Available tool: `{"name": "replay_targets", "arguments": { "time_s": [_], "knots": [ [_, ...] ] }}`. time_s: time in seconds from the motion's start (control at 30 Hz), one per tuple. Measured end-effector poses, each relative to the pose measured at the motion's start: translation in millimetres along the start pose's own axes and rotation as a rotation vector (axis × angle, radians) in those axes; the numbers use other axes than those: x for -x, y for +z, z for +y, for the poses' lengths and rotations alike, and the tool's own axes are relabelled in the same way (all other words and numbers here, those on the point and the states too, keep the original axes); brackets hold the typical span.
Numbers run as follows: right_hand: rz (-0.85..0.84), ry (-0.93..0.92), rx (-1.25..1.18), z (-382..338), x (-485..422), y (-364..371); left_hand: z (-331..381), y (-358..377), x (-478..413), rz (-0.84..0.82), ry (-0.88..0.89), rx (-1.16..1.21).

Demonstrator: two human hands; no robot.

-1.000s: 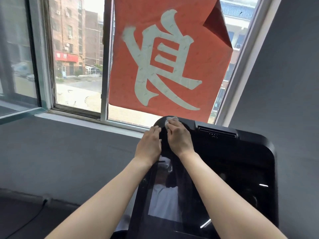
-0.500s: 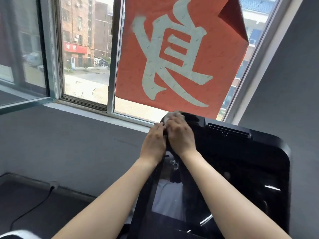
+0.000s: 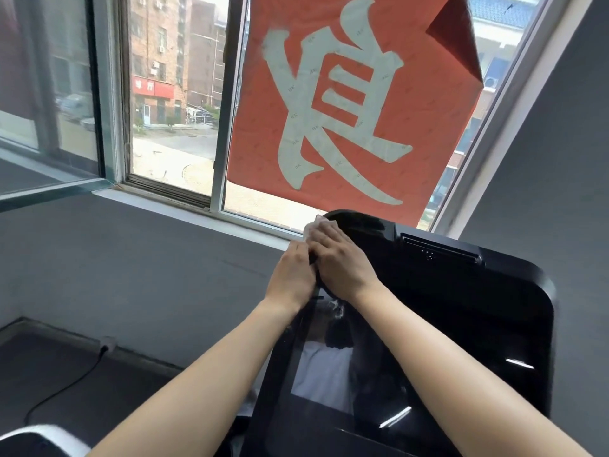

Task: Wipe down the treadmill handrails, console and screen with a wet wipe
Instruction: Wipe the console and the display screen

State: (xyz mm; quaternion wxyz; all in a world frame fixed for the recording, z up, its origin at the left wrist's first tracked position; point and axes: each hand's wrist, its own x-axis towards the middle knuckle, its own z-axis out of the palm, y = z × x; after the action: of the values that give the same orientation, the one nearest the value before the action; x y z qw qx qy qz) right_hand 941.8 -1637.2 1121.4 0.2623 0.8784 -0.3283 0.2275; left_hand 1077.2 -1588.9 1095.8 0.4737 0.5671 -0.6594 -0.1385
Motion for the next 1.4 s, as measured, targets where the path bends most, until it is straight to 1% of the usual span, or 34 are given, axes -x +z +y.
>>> {"name": "replay_targets", "arguments": {
  "time_s": [0.07, 0.17, 0.23, 0.33, 0.37, 0.4, 0.43, 0.53, 0.6, 0.7, 0.83, 0.97, 1.03, 1.1, 1.17, 1.23, 1.27, 1.3, 1.33, 1.4],
  "knots": [
    [0.018, 0.059, 0.004, 5, 0, -10, 0, 2, -1, -0.003, 0.006, -0.017],
    [0.088, 0.299, -0.019, 11, 1, -24, 1, 8, -2, -0.004, 0.077, -0.085],
    [0.100, 0.473, -0.027, 24, 4, -28, 5, 11, -4, -0.009, 0.133, -0.113],
    [0.115, 0.723, 0.044, 37, 15, -29, 13, 15, -8, -0.029, 0.199, -0.129],
    [0.136, 0.777, 0.075, 36, 17, -28, 14, 18, -9, -0.031, 0.212, -0.136],
    [0.153, 0.782, 0.095, 32, 18, -27, 15, 20, -11, -0.029, 0.222, -0.144],
    [0.152, 0.739, 0.105, 28, 18, -26, 15, 23, -12, -0.022, 0.232, -0.154],
    [0.089, 0.496, 0.109, 26, 27, -25, 19, 32, -13, -0.016, 0.277, -0.184],
    [0.061, 0.435, 0.154, 40, 37, -34, 22, 37, -13, -0.010, 0.286, -0.196],
    [0.111, 0.544, 0.147, 62, 56, -47, 26, 41, -13, 0.005, 0.279, -0.228],
    [0.192, 0.642, 0.059, 50, 48, -36, 31, 44, -14, 0.013, 0.257, -0.267],
    [0.124, 0.562, 0.058, 45, 39, -34, 37, 47, -15, 0.001, 0.318, -0.297],
    [0.143, 0.580, 0.051, 52, 44, -44, 42, 51, -16, -0.014, 0.359, -0.304],
    [0.253, 0.673, 0.021, 58, 55, -55, 50, 56, -15, -0.028, 0.385, -0.315],
    [0.360, 0.844, -0.016, 66, 65, -62, 56, 63, -14, -0.037, 0.413, -0.334],
    [0.394, 0.999, -0.046, 76, 74, -64, 62, 68, -15, -0.044, 0.432, -0.347],
    [0.391, 1.023, -0.053, 80, 76, -63, 64, 71, -15, -0.042, 0.433, -0.359],
    [0.375, 0.996, -0.056, 81, 76, -63, 67, 74, -15, -0.037, 0.428, -0.374],
    [0.344, 0.924, -0.063, 80, 75, -62, 69, 76, -16, -0.032, 0.418, -0.389],
    [0.250, 0.734, -0.089, 76, 71, -60, 71, 80, -16, -0.017, 0.397, -0.413]
  ]
}}
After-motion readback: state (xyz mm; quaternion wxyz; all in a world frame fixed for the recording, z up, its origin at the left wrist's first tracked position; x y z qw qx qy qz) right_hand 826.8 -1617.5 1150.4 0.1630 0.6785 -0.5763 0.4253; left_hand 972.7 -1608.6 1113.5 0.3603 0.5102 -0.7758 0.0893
